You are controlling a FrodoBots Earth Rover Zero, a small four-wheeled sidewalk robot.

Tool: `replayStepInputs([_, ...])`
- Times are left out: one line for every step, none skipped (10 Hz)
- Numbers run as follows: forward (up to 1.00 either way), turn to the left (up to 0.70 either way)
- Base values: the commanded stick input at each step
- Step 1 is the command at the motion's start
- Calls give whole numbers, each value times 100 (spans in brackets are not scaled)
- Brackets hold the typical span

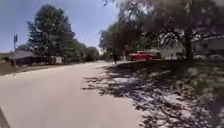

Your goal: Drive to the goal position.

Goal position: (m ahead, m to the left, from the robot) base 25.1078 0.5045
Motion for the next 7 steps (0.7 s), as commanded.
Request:
replayStepInputs([70, 0])
replayStepInputs([70, 0])
replayStepInputs([70, 0])
replayStepInputs([70, 0])
replayStepInputs([70, 0])
replayStepInputs([70, 0])
replayStepInputs([70, 0])
